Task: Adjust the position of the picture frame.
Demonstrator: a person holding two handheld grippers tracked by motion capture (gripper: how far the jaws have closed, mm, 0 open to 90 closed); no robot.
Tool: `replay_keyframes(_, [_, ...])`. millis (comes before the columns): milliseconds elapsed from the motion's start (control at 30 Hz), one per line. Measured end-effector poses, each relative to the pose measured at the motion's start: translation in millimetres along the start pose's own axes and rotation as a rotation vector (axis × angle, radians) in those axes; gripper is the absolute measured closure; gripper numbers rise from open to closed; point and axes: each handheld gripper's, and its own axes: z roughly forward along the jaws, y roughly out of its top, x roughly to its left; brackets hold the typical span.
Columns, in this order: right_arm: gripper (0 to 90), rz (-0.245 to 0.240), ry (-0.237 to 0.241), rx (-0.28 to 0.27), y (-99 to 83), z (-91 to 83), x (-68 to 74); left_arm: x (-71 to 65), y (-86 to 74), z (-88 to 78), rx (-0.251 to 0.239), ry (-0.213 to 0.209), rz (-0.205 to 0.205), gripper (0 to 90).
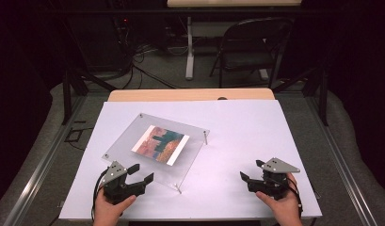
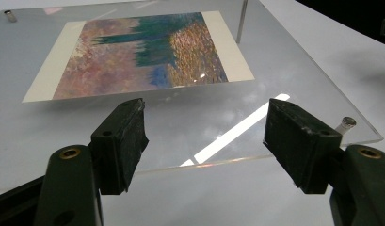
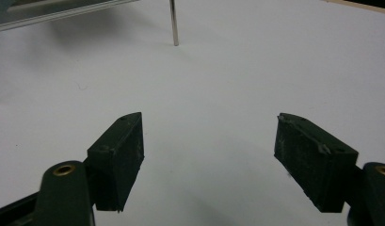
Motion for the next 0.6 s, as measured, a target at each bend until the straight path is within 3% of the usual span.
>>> replay_keyframes(600, [23.8, -0.001, 0.006, 0.029, 0.3, 6.0, 0.3, -3.6, -1.9, -4.8, -0.002, 0.011, -0.023, 30.0])
